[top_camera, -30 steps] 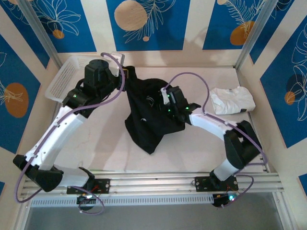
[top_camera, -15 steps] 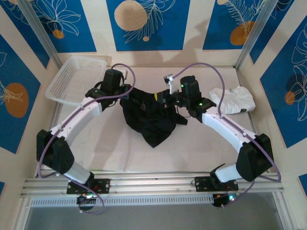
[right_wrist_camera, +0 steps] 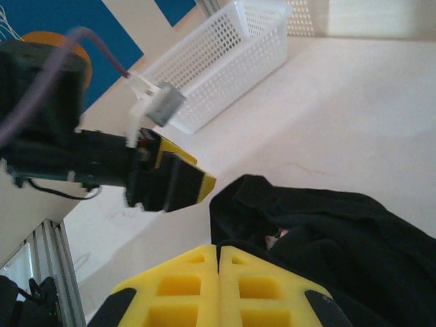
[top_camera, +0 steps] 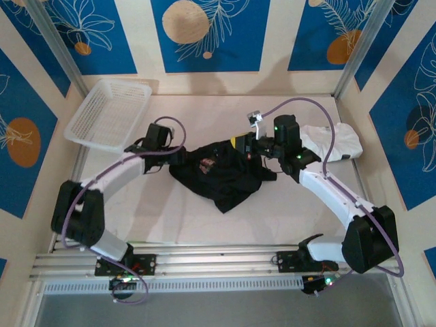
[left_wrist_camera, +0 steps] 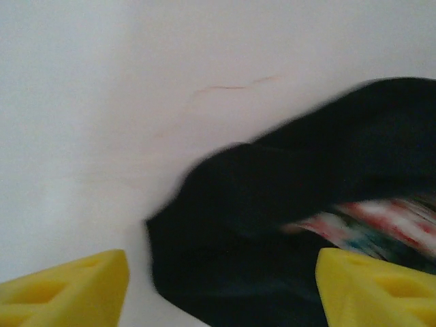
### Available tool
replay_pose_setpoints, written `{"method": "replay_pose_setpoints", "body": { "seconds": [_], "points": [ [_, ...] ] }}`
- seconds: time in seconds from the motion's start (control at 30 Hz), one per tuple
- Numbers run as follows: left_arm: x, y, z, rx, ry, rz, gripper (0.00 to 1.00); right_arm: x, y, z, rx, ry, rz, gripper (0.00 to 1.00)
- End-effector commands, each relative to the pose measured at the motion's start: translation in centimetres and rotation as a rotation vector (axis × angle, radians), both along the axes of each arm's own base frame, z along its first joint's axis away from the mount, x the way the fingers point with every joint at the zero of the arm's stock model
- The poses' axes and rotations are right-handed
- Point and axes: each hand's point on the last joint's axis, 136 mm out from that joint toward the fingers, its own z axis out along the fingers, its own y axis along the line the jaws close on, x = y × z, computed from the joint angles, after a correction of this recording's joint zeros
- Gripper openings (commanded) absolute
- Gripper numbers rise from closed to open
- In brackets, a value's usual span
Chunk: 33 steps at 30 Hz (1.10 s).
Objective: Fold the inside-out t-shirt
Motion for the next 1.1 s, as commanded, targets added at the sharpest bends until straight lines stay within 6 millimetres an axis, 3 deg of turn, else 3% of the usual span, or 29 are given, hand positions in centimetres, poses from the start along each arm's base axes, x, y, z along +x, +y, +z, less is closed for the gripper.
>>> {"method": "replay_pose_setpoints", "body": {
  "seconds": [0.0, 0.17, 0.4, 0.5, 0.63, 0.67, 0.7, 0.8, 0.93, 1.0, 1.07],
  "points": [
    [-1.9, -7.1, 6.3, -0.265, -0.152, -0.235, 0.79, -0.1, 0.1, 0.3, 0.025, -0.020, 0.023, 0.00],
    [-4.2, -12.7, 7.4, -0.351, -0.138, -0.428, 0.81, -0.1, -0.2, 0.1, 0.024, -0.016, 0.014, 0.00],
    [-2.1, -15.6, 6.1, -0.327, -0.092, -0.463, 0.69, -0.4, -0.3, 0.4, 0.028, -0.020, 0.016, 0.00],
    [-0.9, -16.4, 5.7, -0.326, -0.082, -0.461, 0.55, -0.5, -0.4, 0.3, 0.025, -0.021, 0.012, 0.00],
    [1.5, -16.6, 4.9, -0.326, -0.059, -0.420, 0.15, -0.5, -0.8, 1.7, 0.032, -0.056, 0.009, 0.00],
    [2.4, -16.4, 4.9, -0.335, -0.054, -0.398, 0.04, -0.4, -1.0, 2.6, 0.035, -0.074, 0.006, 0.00],
    [3.4, -15.9, 5.1, -0.346, -0.049, -0.368, 0.00, -0.2, -1.3, 3.9, 0.042, -0.097, -0.001, 0.00],
    [6.8, -12.9, 7.1, -0.402, -0.069, -0.236, 0.00, -0.2, -2.5, 9.1, 0.085, -0.196, -0.018, 0.00],
    [9.9, -6.7, 12.2, -0.501, -0.152, -0.046, 0.00, -2.5, -4.1, 16.9, 0.138, -0.374, -0.022, 0.00],
    [10.0, -3.9, 14.2, -0.557, -0.201, 0.019, 0.00, -3.8, -4.6, 18.2, 0.144, -0.429, -0.030, 0.00],
    [9.2, -2.1, 15.1, -0.580, -0.239, 0.047, 0.00, -4.3, -4.9, 16.9, 0.136, -0.423, -0.043, 0.00]
  ]
}}
